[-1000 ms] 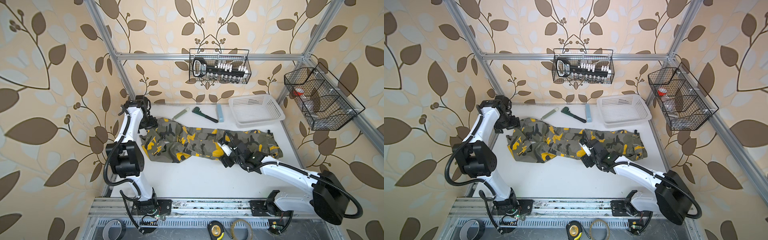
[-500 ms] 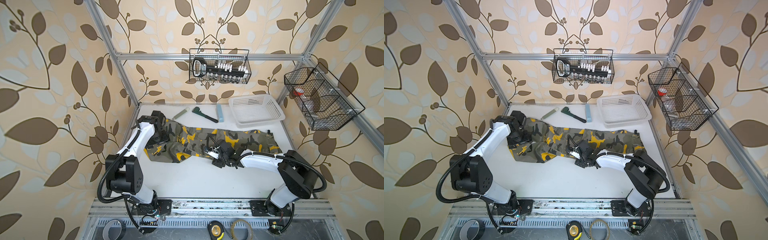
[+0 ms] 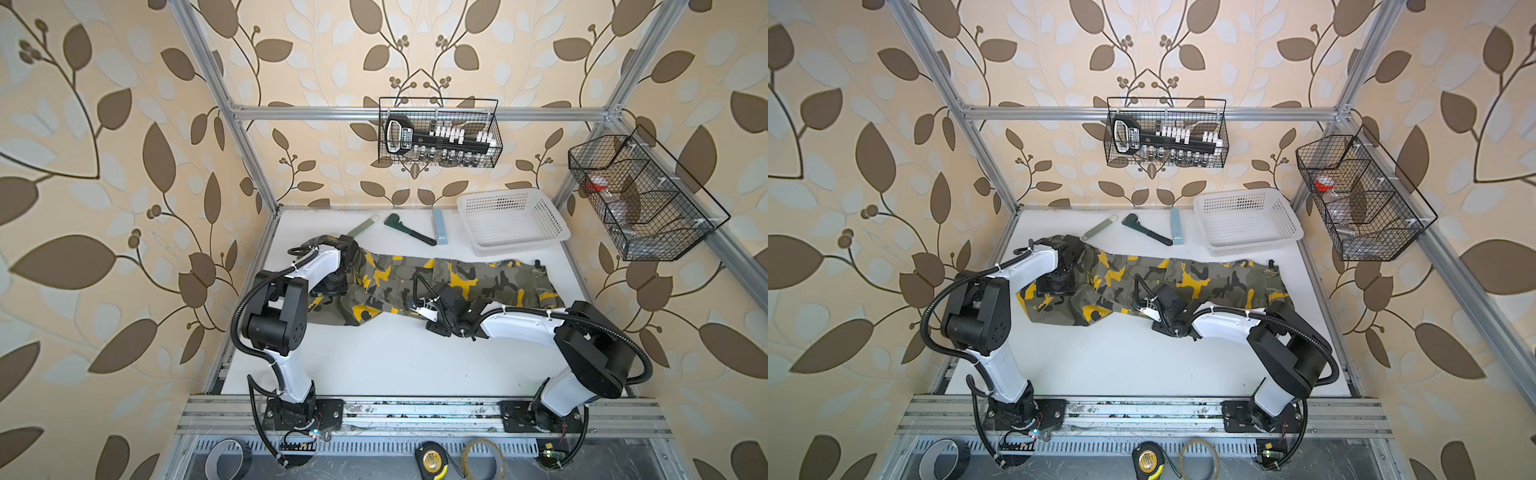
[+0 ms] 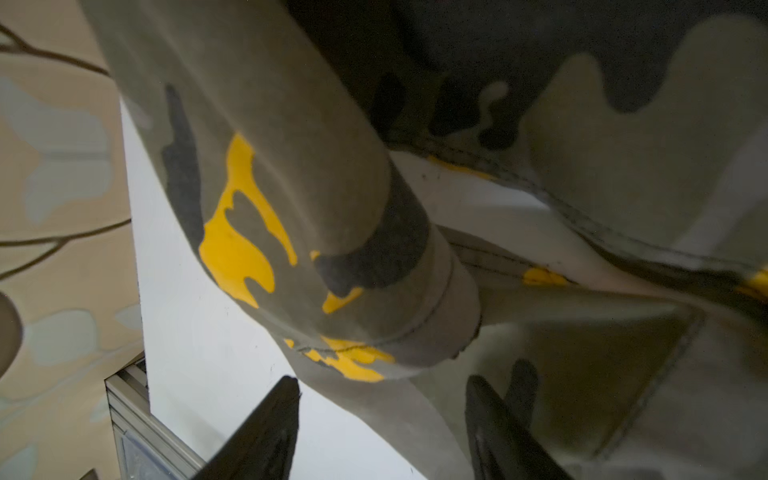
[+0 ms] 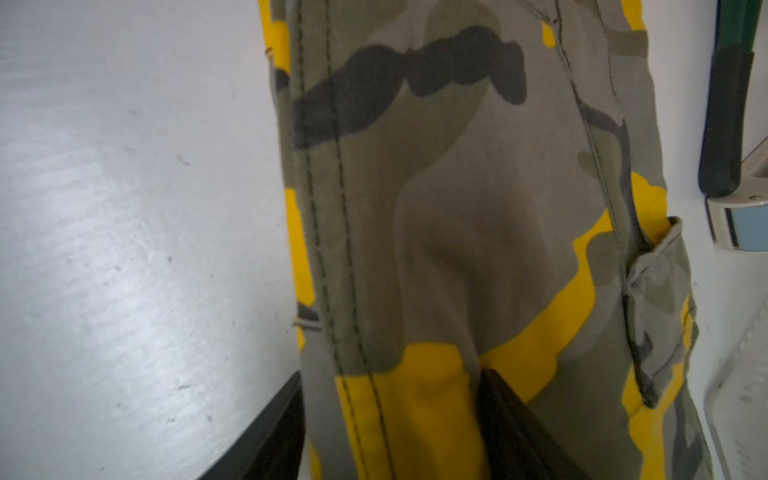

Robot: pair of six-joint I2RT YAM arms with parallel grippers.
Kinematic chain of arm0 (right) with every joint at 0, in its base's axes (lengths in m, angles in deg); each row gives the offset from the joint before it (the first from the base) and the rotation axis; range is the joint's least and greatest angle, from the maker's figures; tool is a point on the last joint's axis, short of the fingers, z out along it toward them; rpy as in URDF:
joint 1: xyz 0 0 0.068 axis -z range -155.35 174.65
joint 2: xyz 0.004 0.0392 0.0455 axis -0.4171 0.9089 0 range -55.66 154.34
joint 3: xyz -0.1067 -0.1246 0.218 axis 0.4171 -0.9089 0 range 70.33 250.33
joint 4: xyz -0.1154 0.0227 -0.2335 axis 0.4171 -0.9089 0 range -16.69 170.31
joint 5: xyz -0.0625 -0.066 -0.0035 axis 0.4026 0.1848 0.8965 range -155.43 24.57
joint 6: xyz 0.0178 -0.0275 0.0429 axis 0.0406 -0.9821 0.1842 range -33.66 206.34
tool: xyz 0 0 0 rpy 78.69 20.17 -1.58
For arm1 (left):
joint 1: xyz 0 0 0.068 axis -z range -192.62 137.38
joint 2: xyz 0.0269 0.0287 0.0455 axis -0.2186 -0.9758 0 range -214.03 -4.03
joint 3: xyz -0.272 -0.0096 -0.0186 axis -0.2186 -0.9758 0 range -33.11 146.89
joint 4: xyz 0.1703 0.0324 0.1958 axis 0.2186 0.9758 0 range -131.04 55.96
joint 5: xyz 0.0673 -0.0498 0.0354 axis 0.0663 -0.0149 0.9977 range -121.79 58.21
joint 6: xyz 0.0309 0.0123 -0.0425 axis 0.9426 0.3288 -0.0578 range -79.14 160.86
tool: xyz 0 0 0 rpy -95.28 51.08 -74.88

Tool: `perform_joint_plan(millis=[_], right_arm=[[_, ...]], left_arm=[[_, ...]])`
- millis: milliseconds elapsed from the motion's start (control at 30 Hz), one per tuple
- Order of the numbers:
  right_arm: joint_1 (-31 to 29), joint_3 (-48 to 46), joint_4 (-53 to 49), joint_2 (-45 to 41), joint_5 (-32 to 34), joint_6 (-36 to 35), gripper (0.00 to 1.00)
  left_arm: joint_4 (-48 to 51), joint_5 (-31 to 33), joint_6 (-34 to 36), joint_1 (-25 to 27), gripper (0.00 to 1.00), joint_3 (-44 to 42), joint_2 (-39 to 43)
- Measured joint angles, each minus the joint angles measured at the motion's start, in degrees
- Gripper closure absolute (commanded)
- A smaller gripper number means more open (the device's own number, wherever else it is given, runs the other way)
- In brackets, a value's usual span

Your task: Fold and stack the trousers

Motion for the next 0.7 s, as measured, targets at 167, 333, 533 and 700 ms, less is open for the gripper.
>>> perform_joint_plan(millis=[167,333,533,700], right_arm=[[0.0,0.0,0.1,0.0,0.5,0.0,0.49],[0.0,-0.1,0.1,0.0,0.5,0.4,0.66],[0.1,-1.1,0.0,-0.4,0.1,1.2,0.86],[0.0,-2.7,-2.1,-4.4,-0.5,2.4,0.88]], left_arm=[[-0.4,2.6,2.4,-0.5,0.58,1.9,-2.6],[-0.8,3.2,5.2,-2.3,0.91,3.4,-4.7],[1.4,3.2,7.2,-6.3,1.0,7.1,-4.7],[4.6,1.8,9.1,-11.5,1.0,12.2,-2.1]])
